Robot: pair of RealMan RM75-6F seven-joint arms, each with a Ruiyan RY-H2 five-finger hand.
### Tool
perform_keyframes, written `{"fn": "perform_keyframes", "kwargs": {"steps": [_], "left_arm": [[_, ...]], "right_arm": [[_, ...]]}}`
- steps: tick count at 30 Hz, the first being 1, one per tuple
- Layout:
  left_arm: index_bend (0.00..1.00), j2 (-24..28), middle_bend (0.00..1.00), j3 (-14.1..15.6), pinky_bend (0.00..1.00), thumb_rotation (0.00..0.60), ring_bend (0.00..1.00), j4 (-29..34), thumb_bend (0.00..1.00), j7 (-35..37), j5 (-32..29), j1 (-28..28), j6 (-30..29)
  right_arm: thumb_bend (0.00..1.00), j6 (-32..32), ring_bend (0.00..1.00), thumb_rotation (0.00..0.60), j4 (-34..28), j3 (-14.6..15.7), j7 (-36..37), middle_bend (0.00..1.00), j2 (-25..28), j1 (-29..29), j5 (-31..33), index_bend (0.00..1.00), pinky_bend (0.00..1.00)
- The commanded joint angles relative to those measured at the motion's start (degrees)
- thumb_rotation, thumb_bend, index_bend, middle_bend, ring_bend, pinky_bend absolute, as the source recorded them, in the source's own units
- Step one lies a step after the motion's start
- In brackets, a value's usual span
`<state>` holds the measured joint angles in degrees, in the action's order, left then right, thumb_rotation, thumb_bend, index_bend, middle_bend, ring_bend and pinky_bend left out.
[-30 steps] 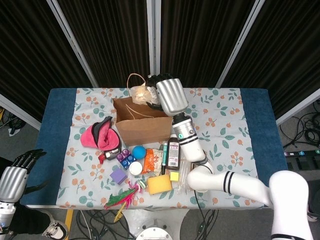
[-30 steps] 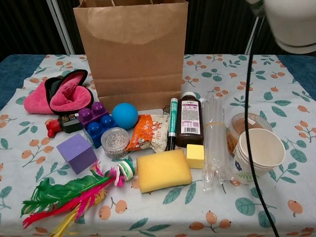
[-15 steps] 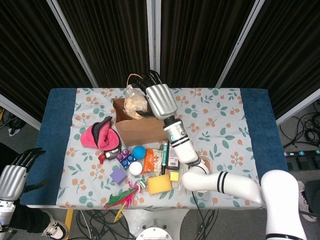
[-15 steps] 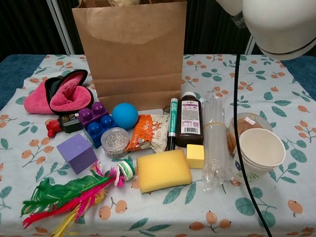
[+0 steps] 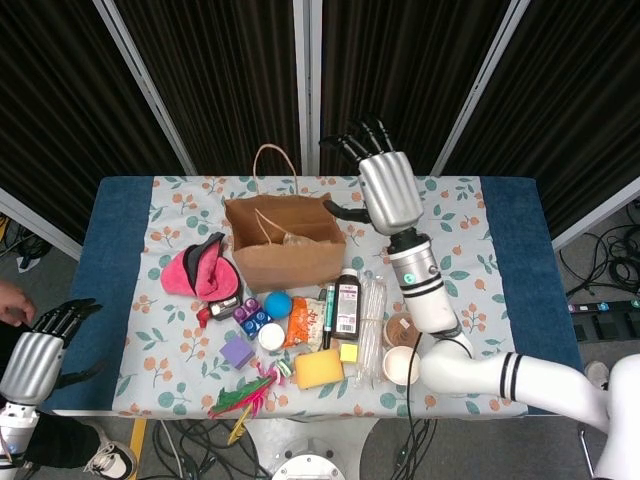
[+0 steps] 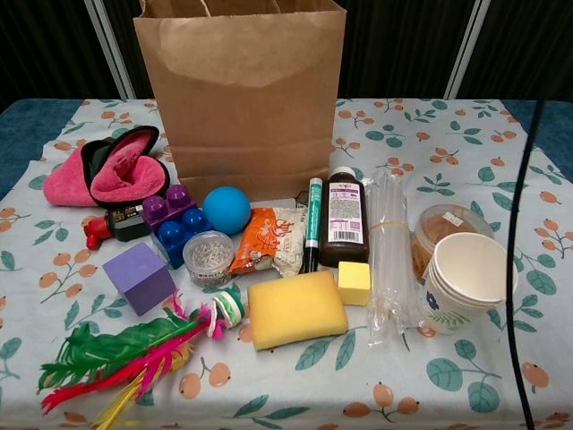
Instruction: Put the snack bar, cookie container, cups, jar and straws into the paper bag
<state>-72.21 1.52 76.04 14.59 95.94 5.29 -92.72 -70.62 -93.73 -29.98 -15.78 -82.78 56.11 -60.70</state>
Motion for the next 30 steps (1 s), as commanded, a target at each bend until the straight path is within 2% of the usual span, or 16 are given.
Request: {"fn": "perform_keyframes", "kwargs": {"steps": [1,3,7,13,17,20,24,30], "left_arm": [[0.25,0.2,0.28,0.26,0.25,0.6,0.2,0.94,0.1,-0.9,0.42,-0.14,-0.27],[0.25,0.4,0.28,0.42,0.25,0.6,0.2,1.42,0.1,-1.42,0.53,-0.31,-0.39],[0.25,0.84,0.28,0.75,0.25,0.6,0.2,2.35,0.1,-2.1,0.6,-0.45,-0.13],[0.25,0.82,0.28,0.8,0.25,0.6,0.2,3.7,0.1,-3.17,1.07,-0.16,0.2],[0.25,0.68,0.28,0.92,0.25,0.6,0.2,4.39,0.1,-4.06,1.4,-0.15,0.2],[0.25,0.63,0.28,1.1,0.25,0.6,0.2,4.77,0.1,-4.64,1.68,-0.36,-0.1],[0.25,0.54,0.28,1.24,0.25,0.6,0.2,4.79,0.1,-5.04,1.88,-0.84,-0.83],[0.25,0.59,0.28,1.53,0.25,0.6,0.2,4.09,0.1,-4.79,2.21,-1.54,-1.87]], "right_arm": [[0.0,-0.29,0.12,0.6,-3.84,1.39,1.88,0.32,3.17,-3.11,-0.78,0.27,0.07],[0.0,-0.25,0.12,0.6,-6.22,2.86,2.5,0.32,5.18,-4.88,-2.21,0.27,0.07],[0.0,0.32,0.12,0.6,-12.68,7.76,0.86,0.32,11.75,-9.76,-4.74,0.27,0.07],[0.0,9.09,0.11,0.6,-24.74,16.41,-11.85,0.3,27.2,-13.51,2.23,0.25,0.06],[0.0,14.45,0.06,0.6,-29.71,21.59,-16.69,0.24,32.71,-13.91,5.4,0.18,0.03],[0.0,17.05,0.02,0.6,-31.27,25.95,-20.4,0.2,33.41,-14.22,6.02,0.13,0.01],[0.0,17.58,0.0,0.6,-30.31,30.48,-24.7,0.16,29.91,-14.86,5.83,0.09,0.0],[0.0,15.96,0.0,0.6,-27.07,32.32,-25.0,0.14,23.99,-16.26,2.07,0.07,0.0]]}}
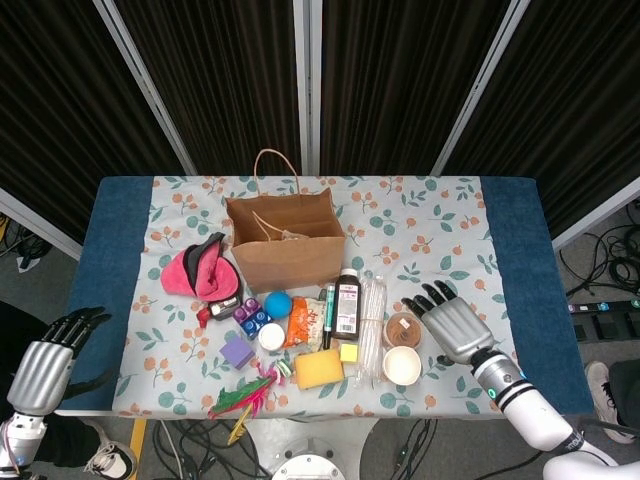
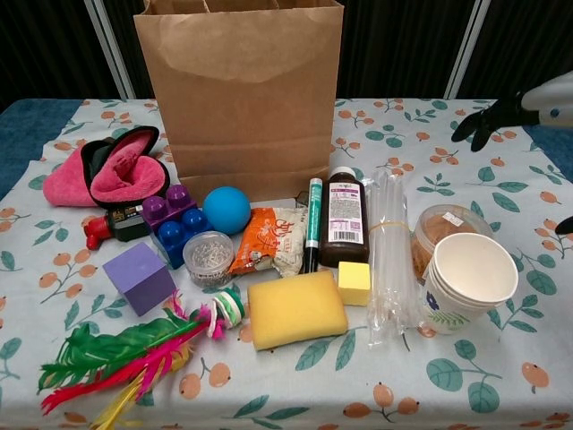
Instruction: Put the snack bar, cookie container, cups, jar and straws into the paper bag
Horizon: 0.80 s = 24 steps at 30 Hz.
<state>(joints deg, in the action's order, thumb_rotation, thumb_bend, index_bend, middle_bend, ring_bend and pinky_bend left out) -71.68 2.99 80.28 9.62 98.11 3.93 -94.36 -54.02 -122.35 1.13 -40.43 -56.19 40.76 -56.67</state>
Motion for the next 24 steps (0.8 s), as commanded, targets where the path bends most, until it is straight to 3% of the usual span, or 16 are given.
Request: {"fn": "perform_keyframes", "kwargs": {"steps": [1,13,24], "left_arm": [[0.25,0.13,0.28,0.05,0.25,0.6,0.2,-0.22,0.1,0.31,0.04,-0.31,-0.47],[0.25,0.33,0.28,-0.13,0.25,0.6,0.2,-0.34,0.1,1.27,0.41,-0.95,-1.93],[0.25,-0.06,0.28,-0.31,0.25,0.6,0.2,-1.42,0.1,1.73,-0.08,-1.08,-1.66]], "right_arm": [[0.0,-0.73,0.0,0.6,1.78,1.64,-0.56,0.14,-3.45,-1.09,-2.56,0.06,0.0],[0.0,-3.14,0.0,0.6,0.78,6.5,-7.69,0.12,-7.97,-2.38,-5.77,0.04,0.0],[0.0,-3.14,0.0,0.6,2.07,7.64,-10.01,0.13,-11.67,-2.54,-6.49,0.04,0.0]]}}
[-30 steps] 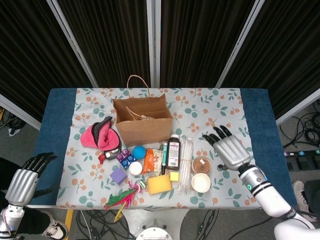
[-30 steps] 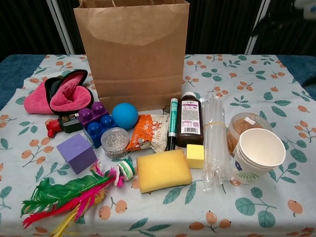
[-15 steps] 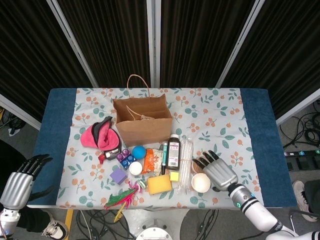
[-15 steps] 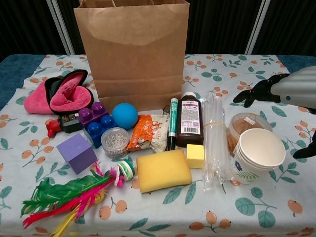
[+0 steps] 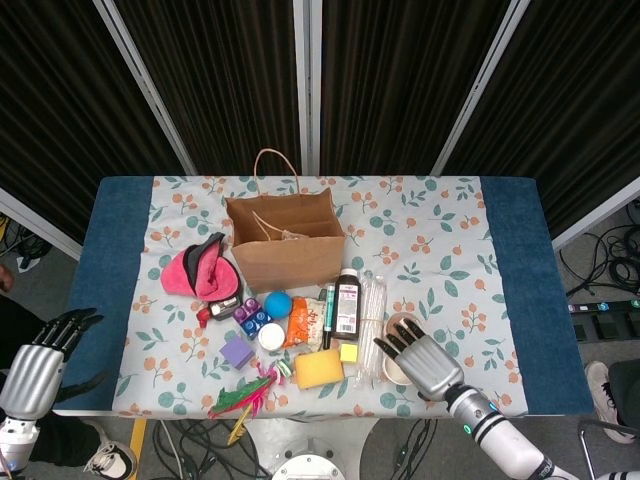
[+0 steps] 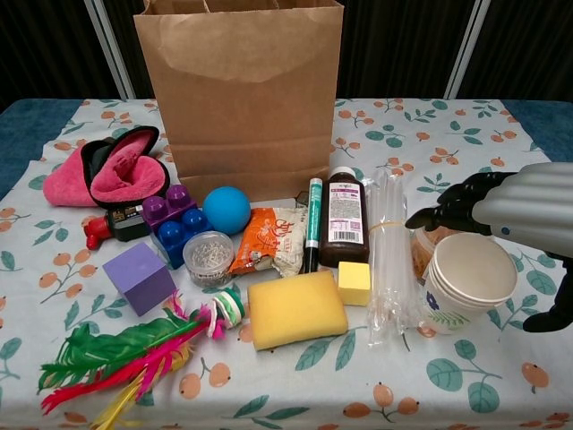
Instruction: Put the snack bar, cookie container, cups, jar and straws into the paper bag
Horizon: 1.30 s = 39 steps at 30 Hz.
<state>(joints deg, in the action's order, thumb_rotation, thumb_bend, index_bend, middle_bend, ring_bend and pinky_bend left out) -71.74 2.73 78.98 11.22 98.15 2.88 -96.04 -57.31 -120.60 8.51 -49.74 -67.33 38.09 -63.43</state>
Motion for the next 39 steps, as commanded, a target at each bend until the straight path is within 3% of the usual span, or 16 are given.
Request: {"fn": "perform_keyframes", "kwargs": {"steps": [1,7,20,32,36,39], "left_arm": [[0.25,0.0,0.28,-0.1,0.25,0.6,0.2,-0.26,0.1,0.2,-0.19,-0.07,-0.01],[0.25,-0.25,0.28,-0.22,0.25,0.6,0.2,-0.8,0.1,0.58,-0.4,-0.16,-0.02],[0.25,-0.77,0.28,-0.56,0.25,0.6,0.2,-1.56,0.1,0.64,-0.85,-0.06,0.33],[0.25,-0.56,0.28,-0.58,0.25,0.6,0.2,-0.99,0.1,0.38,-0.87,-0.21,0.24],[0.25,-0.32,0.28,-0.53,0.25,0.6,0.19,-0.65,0.1,0.33,-0.63,-0.27,0.0],[0.25,-0.04,0.28,-0.43,0.25,0.6,0.2,-0.36,0.1,0.36,-0.37,-0.27,-0.1]], "right_arm": [[0.0,0.13,0.0,0.6,0.49,0.33,-1.23,0.13,-0.89,0.24,0.61,0.04,0.0],[0.0,-0.77,0.01,0.6,1.27,0.26,-3.23,0.18,-2.5,0.55,1.41,0.05,0.0],[0.01,-3.11,0.13,0.6,2.9,-0.29,-6.17,0.33,-5.59,0.98,2.81,0.28,0.01],[0.13,-6.25,0.3,0.6,4.01,-0.88,-3.67,0.5,-6.69,-0.64,-3.28,0.52,0.17],[0.13,-9.1,0.3,0.6,0.5,-3.15,-2.07,0.5,-4.34,-0.92,-6.99,0.52,0.17],[0.13,-12.38,0.3,0.6,-3.76,-7.47,-0.92,0.5,-1.22,-0.44,-9.47,0.52,0.17]]}}
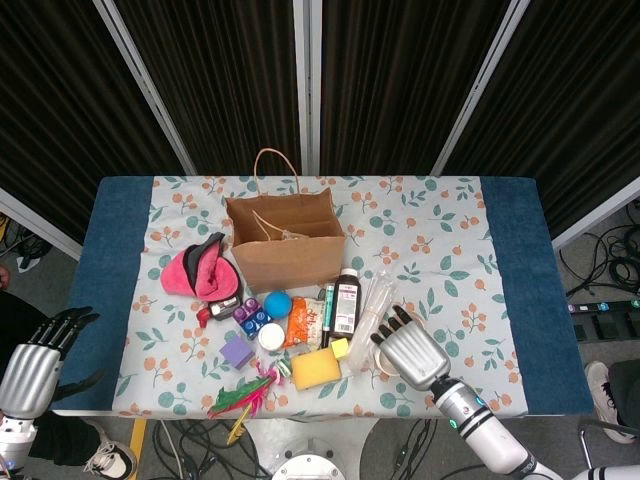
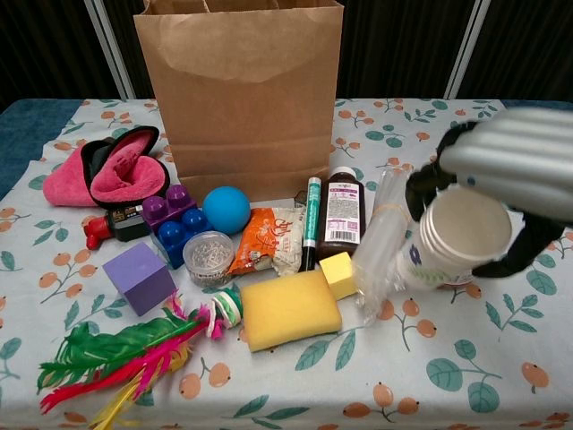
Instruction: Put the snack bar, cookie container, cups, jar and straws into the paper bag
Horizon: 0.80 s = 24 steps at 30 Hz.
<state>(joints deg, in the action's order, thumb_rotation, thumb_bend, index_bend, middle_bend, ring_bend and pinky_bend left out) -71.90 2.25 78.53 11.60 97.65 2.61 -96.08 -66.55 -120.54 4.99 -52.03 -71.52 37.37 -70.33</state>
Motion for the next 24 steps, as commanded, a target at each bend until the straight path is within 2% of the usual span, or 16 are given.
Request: {"fn": "perform_keyframes", "kwargs": {"steps": [1,3,7,10,13,17,24], "left_arm": [[0.25,0.19,0.28,0.08,0.25,0.6,0.2,0.19,0.1,-0.05,0.25,0.0,-0.14],[0.25,0.27,0.28,0.1,0.25,0.6,0.2,0.42,0.1,0.12,0.29,-0.03,-0.19],[0.25,0.35,0.28,0.16,0.25,0.6,0.19,0.58,0.1,0.3,0.32,-0.06,-0.17],[0.25,0.4,0.28,0.11,0.25,0.6,0.19,0.58,0.1,0.43,0.26,-0.02,-0.09],[0.25,0.51,0.28,0.09,0.25,0.6,0.19,0.46,0.1,0.61,0.07,-0.05,0.03],[0.25,0.56,0.28,-0.14,0.25,0.6,0.19,0.19,0.1,1.05,-0.38,0.01,0.26],[0.25,0.53,0.28,-0.47,0.25,0.6,0.2,-0.5,0.1,2.02,-1.16,0.06,0.61]], "right_arm": [[0.13,-4.46,0.3,0.6,-5.17,-6.42,1.85,0.5,4.15,0.74,-2.99,0.52,0.17],[0.13,-6.07,0.3,0.6,-6.62,-10.63,2.78,0.51,5.51,1.71,-2.18,0.52,0.17],[0.13,-7.63,0.3,0.6,-7.12,-20.88,3.7,0.51,6.95,5.72,4.35,0.52,0.17],[0.13,-8.02,0.3,0.6,-4.56,-26.9,3.28,0.51,5.6,9.55,10.37,0.52,0.17],[0.14,-8.27,0.3,0.6,-0.39,-30.72,1.96,0.51,2.7,13.73,14.46,0.52,0.17],[0.14,-8.56,0.3,0.6,5.75,-32.94,-0.68,0.51,-2.26,19.07,17.94,0.52,0.17],[0.14,-7.64,0.3,0.6,14.74,-33.57,-4.04,0.49,-11.22,26.51,26.73,0.52,0.17]]}}
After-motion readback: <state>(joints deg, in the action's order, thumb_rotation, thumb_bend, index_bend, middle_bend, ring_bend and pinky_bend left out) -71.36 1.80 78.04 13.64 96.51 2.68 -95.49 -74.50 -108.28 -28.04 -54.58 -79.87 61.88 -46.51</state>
